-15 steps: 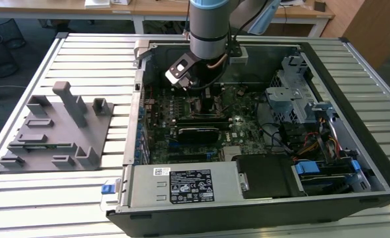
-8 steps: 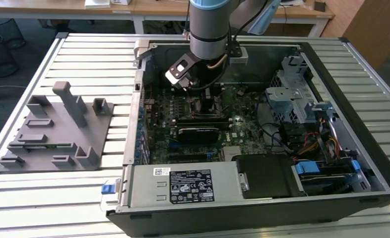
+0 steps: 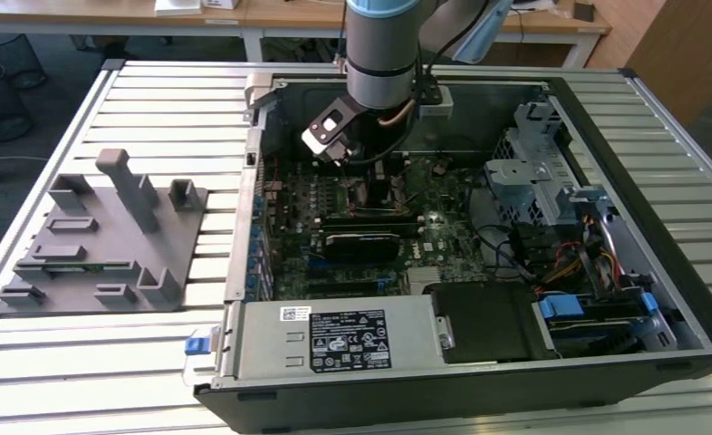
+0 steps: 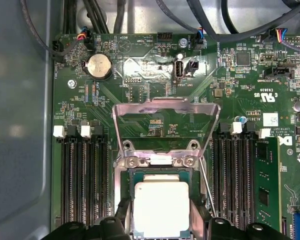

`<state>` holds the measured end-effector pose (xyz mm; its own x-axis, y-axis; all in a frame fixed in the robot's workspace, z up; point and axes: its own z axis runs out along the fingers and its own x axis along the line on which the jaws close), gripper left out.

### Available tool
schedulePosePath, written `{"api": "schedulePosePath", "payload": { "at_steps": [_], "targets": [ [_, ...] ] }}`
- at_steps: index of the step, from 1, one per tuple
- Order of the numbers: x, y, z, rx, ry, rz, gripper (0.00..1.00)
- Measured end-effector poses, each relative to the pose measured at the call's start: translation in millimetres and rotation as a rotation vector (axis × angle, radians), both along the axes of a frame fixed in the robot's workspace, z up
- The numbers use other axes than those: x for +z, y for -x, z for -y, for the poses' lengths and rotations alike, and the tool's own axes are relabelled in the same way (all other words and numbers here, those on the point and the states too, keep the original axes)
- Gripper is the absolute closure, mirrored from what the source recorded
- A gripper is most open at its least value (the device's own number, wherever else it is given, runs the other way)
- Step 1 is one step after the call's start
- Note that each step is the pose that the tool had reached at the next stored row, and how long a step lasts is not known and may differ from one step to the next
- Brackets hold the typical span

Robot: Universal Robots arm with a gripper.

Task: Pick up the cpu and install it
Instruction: 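Place the cpu into insertion slot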

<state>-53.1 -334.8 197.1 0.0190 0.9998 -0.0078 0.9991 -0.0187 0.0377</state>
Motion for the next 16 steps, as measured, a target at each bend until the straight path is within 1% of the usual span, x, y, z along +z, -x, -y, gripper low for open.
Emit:
{"api": "schedulePosePath", "payload": {
  "at_steps": [2, 6, 8, 9, 10, 11, 13, 14, 16],
  "targets": [
    [1.9, 0.0, 0.1, 0.0, 0.0002, -0.0001, 0.41],
    [10.9, 0.0, 0.0, 0.0, 0.0002, -0.0004, 0.41],
    [14.0, 0.0, 0.0, 0.0, 0.0001, -0.0007, 0.41],
    [15.0, 0.0, 0.0, 0.0, 0.0, -0.001, 0.43],
    [15.8, 0.0, 0.0, 0.0, 0.0001, -0.0014, 0.49],
    [16.6, 0.0, 0.0, 0.0, 0.0001, -0.0016, 0.49],
    [18.6, -0.2, 0.0, 0.0, 0.0001, -0.0033, 0.6],
    [19.5, -0.3, 0.0, 0.0, 0.0001, -0.0043, 0.6],
    [20.9, -0.4, 0.0, 0.0, 0.0, -0.0062, 0.72]
  ]
}}
